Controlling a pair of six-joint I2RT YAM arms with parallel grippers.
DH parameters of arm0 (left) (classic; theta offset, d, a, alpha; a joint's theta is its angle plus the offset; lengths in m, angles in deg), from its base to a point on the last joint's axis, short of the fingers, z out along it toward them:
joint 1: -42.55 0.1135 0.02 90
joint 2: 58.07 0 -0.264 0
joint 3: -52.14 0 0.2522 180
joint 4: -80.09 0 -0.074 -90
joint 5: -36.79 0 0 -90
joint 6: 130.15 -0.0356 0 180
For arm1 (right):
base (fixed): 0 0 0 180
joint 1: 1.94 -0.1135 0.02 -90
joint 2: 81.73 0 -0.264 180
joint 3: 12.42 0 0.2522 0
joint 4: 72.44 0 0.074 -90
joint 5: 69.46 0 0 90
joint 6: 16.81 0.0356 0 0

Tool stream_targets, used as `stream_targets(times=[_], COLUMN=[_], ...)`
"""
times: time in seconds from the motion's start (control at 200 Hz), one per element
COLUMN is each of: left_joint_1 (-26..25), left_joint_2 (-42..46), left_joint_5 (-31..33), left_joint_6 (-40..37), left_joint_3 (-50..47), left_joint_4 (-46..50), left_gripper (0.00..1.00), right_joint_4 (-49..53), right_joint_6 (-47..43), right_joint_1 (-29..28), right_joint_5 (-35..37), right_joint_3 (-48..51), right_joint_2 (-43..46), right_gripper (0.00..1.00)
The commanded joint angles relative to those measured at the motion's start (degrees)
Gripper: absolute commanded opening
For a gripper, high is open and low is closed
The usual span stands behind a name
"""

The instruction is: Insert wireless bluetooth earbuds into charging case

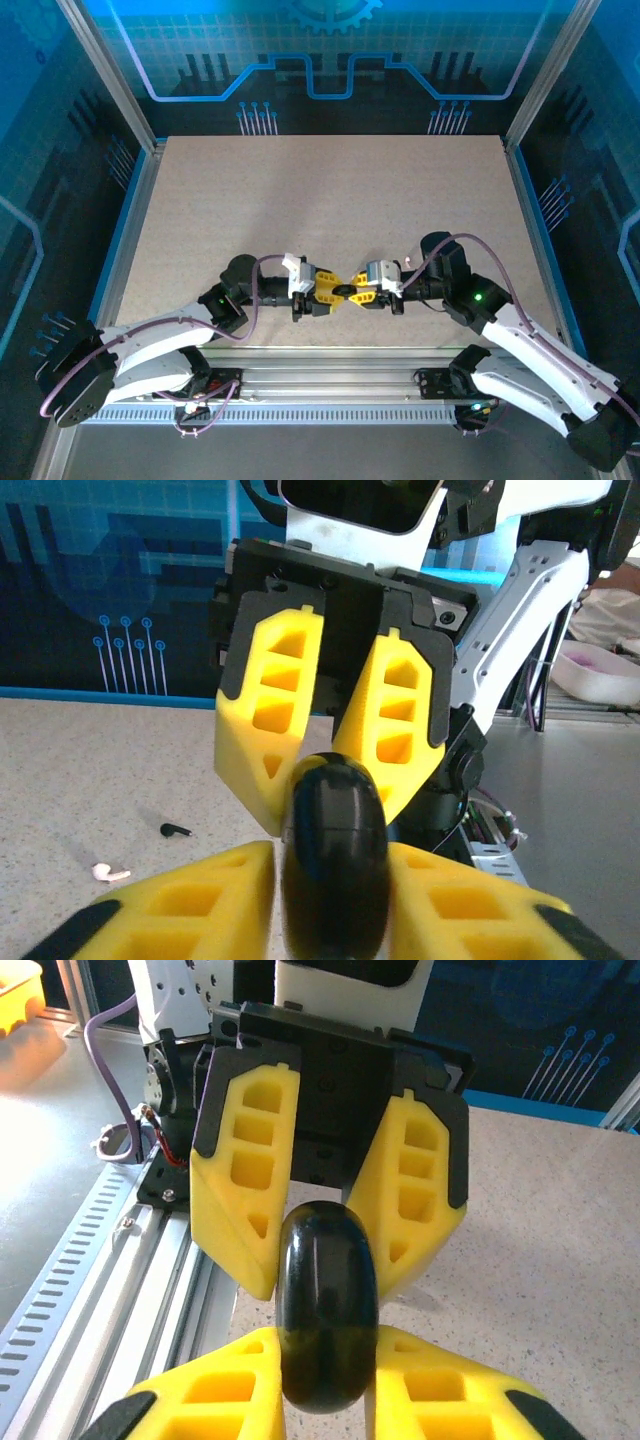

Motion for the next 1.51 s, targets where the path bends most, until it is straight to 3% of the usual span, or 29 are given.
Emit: stream_targets(times=[0.0, 0.095, 0.295, 0.425, 0.76, 0.995, 1.501], left_joint_1=[0.0, 0.0, 0.0, 0.0, -0.1, -0.2, -0.2], left_joint_2=[1.1, 2.6, 7.1, 8.9, 6.9, 6.6, 7.2], left_joint_5=[1.3, 2.2, 4.6, 5.2, 4.9, 5.1, 5.1], left_joint_6=[-2.1, -6.0, -17.2, -21.1, -21.0, -20.4, -18.2], left_joint_3=[1.7, 3.0, 6.9, 8.7, 8.4, 8.7, 7.7], left_joint_4=[2.2, 8.9, 28.5, 36.2, 35.7, 35.9, 33.6], left_gripper=[0.39, 0.52, 0.56, 0.57, 0.54, 0.45, 0.48], right_joint_4=[5.3, 10.8, 20.3, 23.3, 20.1, 18.8, 17.2], right_joint_6=[-3.6, -6.1, -10.4, -14.8, -14.0, -13.6, -12.8], right_joint_1=[0.0, 0.0, -0.8, -2.6, -5.7, -6.5, -7.3], right_joint_5=[-2.6, 0.9, 5.2, 5.7, 9.3, 9.8, 7.5], right_joint_3=[-3.7, -6.6, -11.7, -14.1, -15.6, -15.5, -15.1], right_joint_2=[-0.9, -2.5, -6.5, -8.3, -12.1, -12.7, -13.5], right_gripper=[0.18, 0.16, 0.15, 0.13, 0.13, 0.13, 0.14])
